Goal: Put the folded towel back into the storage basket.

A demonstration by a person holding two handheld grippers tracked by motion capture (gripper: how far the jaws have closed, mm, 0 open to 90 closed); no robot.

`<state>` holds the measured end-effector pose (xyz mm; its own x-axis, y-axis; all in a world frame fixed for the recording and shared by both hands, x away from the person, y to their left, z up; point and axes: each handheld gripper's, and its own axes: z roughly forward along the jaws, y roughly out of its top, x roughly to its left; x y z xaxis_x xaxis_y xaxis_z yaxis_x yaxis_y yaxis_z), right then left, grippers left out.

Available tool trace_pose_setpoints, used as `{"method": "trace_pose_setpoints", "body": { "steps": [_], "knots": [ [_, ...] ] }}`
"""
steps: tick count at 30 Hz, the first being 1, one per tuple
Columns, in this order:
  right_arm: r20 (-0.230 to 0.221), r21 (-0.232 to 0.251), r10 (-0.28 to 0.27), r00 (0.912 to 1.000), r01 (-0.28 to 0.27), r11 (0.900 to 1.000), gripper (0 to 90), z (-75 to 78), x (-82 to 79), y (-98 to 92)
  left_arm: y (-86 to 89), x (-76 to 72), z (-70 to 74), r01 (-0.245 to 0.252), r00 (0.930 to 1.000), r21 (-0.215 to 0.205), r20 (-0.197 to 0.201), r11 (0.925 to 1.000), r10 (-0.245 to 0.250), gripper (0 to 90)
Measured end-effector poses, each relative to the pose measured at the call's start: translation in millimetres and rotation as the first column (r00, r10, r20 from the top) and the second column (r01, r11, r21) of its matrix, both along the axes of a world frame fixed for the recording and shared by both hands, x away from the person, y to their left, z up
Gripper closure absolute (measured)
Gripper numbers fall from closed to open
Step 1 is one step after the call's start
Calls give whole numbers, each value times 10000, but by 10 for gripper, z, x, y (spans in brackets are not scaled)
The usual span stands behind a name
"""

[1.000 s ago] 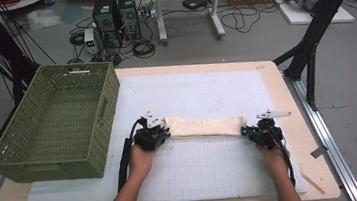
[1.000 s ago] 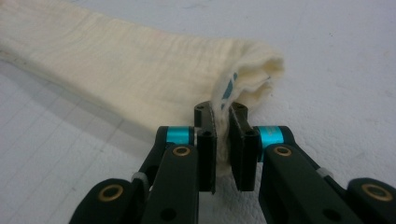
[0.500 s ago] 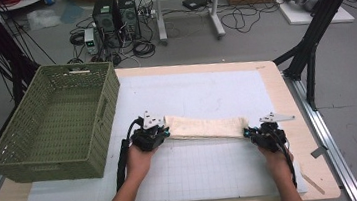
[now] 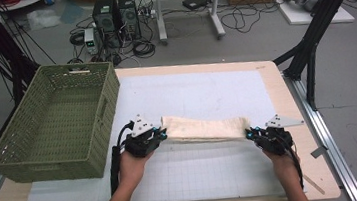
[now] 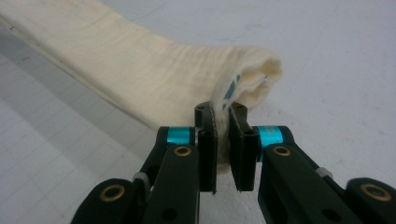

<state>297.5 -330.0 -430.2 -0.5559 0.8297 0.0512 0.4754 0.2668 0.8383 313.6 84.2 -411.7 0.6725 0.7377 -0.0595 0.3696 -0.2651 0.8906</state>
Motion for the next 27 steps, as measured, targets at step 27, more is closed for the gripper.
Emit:
{"method": "trace_pose_setpoints", "body": {
  "steps": [27],
  "knots": [
    [990,481,461,9940,-511,9975,832,186,-91,-76,82,-187,134,252,9983,-687,541,9973,-215,829]
  ]
}}
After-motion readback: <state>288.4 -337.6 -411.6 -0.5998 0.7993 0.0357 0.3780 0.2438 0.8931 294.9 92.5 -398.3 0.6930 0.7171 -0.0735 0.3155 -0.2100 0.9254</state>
